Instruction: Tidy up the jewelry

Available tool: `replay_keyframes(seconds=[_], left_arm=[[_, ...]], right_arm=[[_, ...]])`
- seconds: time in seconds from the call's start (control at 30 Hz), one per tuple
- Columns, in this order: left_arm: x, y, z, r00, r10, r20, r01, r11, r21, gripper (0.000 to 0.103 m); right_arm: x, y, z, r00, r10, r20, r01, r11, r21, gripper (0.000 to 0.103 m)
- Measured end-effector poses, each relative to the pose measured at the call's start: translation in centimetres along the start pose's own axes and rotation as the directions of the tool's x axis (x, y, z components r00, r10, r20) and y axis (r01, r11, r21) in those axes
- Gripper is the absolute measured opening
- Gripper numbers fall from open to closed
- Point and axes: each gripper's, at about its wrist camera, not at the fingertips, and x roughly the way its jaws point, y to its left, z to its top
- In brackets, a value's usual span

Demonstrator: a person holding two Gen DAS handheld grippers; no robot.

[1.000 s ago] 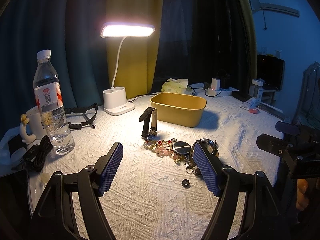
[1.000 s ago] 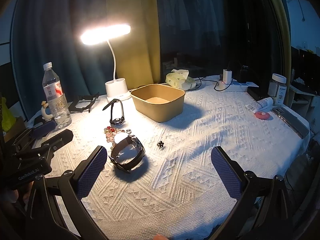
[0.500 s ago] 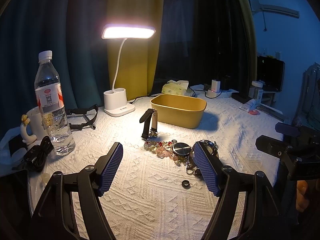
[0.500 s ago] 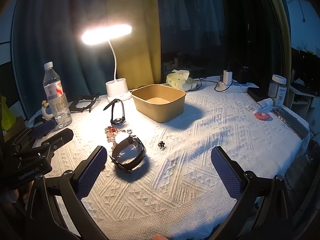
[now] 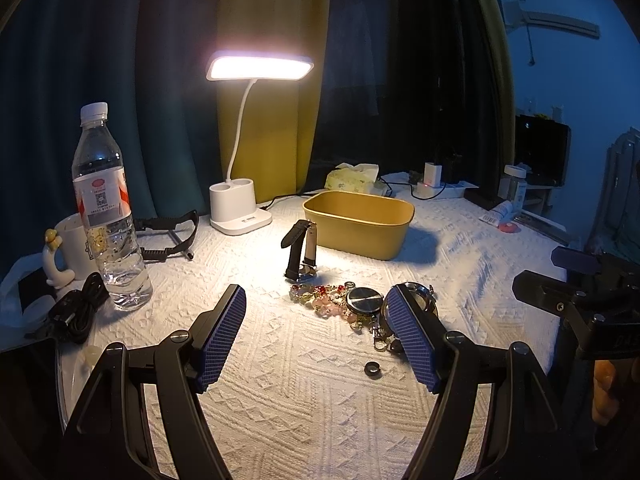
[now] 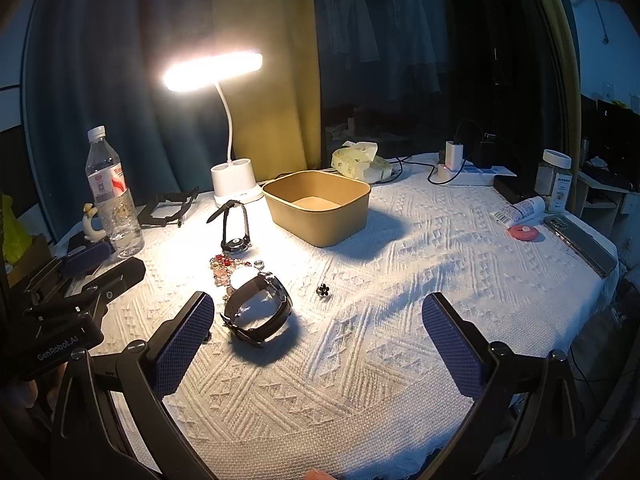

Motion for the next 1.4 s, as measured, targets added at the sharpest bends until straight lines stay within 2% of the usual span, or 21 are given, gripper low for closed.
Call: replay_keyframes(seconds=[1.03,1.23,1.4], left_arm=[[0.0,-0.1,0.1,1.0,0.001,0.004,-0.001,1.0,0.001,0.077],[0.4,0.1,0.3,1.0,0.0,-0.018,0.0,1.0,-0.011,0.077],[0.9,1.0,-0.1,0.998,-0.02,-0.058,0.017,0.998,-0.052,0.077]], right_arm=[[0.1,0.2,0.1,1.0,0.009,-0.006,-0.009,1.0,-0.001,0.102],[1.6,0.5,-0.1,0.997,0.059,-0.049,-0.059,0.998,-0.01,0.102],[4.0,1.9,-0.5,0.99,0.075,-0.117,-0.085,0.993,-0.079,0.102]])
